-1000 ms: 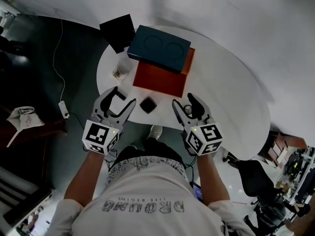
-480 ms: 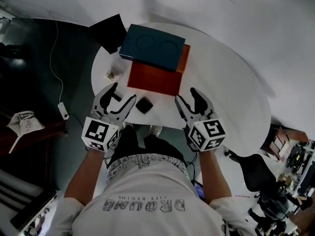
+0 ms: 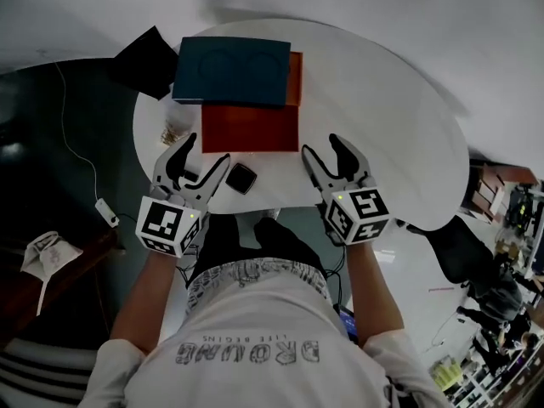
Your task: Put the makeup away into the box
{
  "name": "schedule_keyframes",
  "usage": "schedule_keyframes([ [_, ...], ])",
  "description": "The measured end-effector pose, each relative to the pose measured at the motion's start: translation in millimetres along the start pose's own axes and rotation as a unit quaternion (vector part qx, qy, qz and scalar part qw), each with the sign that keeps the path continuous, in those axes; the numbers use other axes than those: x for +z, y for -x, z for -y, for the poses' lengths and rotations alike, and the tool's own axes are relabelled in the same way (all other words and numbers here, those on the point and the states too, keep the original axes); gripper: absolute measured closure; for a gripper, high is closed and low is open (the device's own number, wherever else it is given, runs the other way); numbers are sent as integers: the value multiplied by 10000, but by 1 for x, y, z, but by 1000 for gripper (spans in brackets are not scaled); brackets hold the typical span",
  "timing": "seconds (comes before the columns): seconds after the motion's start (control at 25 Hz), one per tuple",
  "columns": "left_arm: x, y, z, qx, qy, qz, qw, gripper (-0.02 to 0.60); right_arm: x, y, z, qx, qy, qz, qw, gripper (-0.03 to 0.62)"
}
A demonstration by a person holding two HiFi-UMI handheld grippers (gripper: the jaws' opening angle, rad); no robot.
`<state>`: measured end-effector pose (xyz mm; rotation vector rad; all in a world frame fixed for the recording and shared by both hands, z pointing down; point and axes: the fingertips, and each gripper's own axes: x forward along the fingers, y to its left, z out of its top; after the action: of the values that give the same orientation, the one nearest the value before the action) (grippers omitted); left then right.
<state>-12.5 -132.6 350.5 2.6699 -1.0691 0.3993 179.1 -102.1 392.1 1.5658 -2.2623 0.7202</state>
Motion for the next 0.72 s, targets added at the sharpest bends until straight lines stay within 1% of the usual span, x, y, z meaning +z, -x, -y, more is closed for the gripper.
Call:
schedule_keyframes([
  [0.28, -8, -17, -15, -591, -182, -225, 9978, 285, -18, -7, 12, -613, -216, -137, 9978, 327],
  [0.52, -18, -37, -8, -1053, -283, -384, 9933, 285, -36, -11, 18, -912, -377, -240, 9948, 327],
  [0.72, -31, -52, 0, -1340, -360, -563, 9887, 285, -65, -7, 26, -1158, -562, -399, 9909, 327],
])
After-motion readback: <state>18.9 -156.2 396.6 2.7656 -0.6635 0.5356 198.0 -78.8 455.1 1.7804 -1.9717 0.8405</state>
